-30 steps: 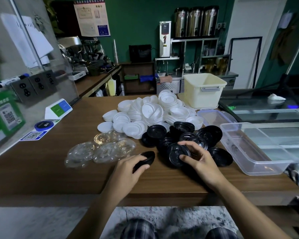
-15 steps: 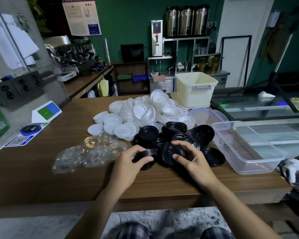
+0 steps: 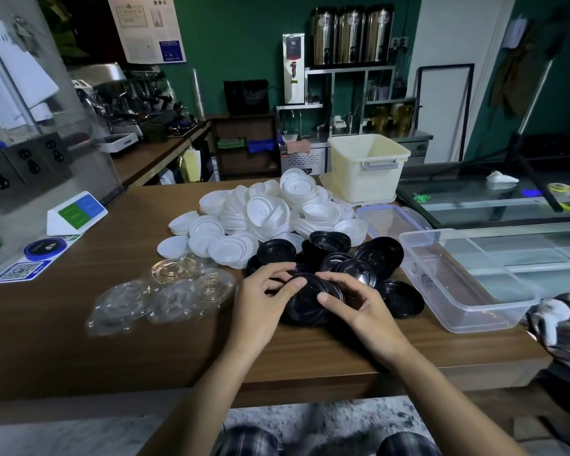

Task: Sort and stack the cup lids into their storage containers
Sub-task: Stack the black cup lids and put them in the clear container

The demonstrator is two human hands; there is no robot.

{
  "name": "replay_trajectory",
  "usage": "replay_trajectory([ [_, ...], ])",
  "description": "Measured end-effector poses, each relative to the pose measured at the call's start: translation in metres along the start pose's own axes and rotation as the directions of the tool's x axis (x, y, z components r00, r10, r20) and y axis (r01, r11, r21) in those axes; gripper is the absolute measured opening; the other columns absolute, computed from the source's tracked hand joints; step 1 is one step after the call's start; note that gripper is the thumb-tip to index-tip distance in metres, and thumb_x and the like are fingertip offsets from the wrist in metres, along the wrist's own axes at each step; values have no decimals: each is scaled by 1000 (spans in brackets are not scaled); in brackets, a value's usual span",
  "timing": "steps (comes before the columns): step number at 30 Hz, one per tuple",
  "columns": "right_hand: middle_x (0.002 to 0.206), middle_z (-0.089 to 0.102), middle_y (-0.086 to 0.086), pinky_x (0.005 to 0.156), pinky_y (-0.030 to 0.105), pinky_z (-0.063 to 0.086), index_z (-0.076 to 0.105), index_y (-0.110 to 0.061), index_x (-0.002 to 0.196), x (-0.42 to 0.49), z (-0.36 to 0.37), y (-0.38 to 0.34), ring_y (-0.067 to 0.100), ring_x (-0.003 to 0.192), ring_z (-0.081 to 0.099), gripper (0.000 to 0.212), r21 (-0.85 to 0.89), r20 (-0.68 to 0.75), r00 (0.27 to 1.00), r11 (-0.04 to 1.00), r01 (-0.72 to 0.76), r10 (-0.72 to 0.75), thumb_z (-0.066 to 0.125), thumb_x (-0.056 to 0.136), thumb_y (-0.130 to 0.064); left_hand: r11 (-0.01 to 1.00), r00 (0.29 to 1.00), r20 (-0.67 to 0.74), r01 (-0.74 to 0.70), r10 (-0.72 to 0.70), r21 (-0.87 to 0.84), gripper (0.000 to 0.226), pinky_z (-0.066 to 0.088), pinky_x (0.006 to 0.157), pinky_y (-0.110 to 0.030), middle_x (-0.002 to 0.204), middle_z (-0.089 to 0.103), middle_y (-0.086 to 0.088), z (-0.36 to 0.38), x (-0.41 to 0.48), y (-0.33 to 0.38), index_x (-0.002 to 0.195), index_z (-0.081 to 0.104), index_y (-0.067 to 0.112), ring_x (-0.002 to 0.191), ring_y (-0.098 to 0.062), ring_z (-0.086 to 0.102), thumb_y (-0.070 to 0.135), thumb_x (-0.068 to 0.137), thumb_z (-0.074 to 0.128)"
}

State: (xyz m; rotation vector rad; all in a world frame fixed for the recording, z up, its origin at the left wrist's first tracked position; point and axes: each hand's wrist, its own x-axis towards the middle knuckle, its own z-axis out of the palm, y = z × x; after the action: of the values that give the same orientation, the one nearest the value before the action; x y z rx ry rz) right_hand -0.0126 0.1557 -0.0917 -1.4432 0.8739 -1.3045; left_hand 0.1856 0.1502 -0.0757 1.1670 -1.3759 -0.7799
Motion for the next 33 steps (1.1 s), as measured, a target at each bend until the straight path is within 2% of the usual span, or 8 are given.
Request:
replay_trajectory([
  [4,125,77,-1,111,31,50,75,-16,124,3,0,3,16,124,68,29,24,-36,999,1000,-8,9,73,97,-7,1000,995,99,-10,12,-29,36,56,87,-21,112,77,14,1,-5,0,121,74,29,109,-5,70,16,88,83],
  [7,124,77,-4,106,24,49,74,-18,125,2,0,2,13,123,68,31,3,-34,999,1000,-2,2,75,96,-7,999,996,87,-9,12,-33,45,57,86,-21,124,69,14,-4,-9,-1,120,73,31,110,-7,69,9,83,86],
  [11,123,77,-4,101,18,49,72,-16,125,1,-1,0,11,120,69,34,10,-13,1000,1000,7,-7,77,93,-7,991,999,46,25,-19,-129,37,58,90,-23,109,68,-5,-3,-4,6,103,74,20,102,-13,71,1,76,90],
  [14,125,76,-3,102,20,49,72,-17,126,1,-1,0,12,122,68,34,-5,-2,1000,1000,10,-10,75,94,-7,992,990,127,-38,53,-125,30,56,99,-25,106,70,4,3,-2,9,99,80,18,106,-12,72,-4,79,86],
  [18,130,74,-3,102,19,49,68,-14,133,1,-3,2,10,127,66,38,10,7,1000,1000,11,-11,71,97,-3,988,974,162,-151,155,-34,34,53,100,-22,111,71,16,14,-2,6,104,81,27,114,-7,68,0,84,82],
  [21,131,74,-3,101,18,49,66,-13,136,2,-3,4,9,128,65,40,35,4,1000,999,1,-1,71,97,-3,994,986,128,-106,107,-12,37,54,101,-26,119,73,16,14,-1,-1,116,78,32,118,-4,67,10,87,83],
  [25,132,74,0,108,25,50,68,-16,135,3,-4,7,14,129,65,41,36,14,1000,999,-3,3,74,95,-10,999,989,144,41,-43,17,44,55,97,-22,117,77,12,8,2,-1,126,74,27,113,1,69,21,85,86],
  [33,121,76,10,96,25,55,60,-12,141,3,-4,10,15,113,71,48,71,18,999,997,-35,33,70,96,3,999,989,140,31,-37,44,28,56,78,-19,95,80,9,11,5,-2,103,78,29,89,-8,74,14,82,88],
])
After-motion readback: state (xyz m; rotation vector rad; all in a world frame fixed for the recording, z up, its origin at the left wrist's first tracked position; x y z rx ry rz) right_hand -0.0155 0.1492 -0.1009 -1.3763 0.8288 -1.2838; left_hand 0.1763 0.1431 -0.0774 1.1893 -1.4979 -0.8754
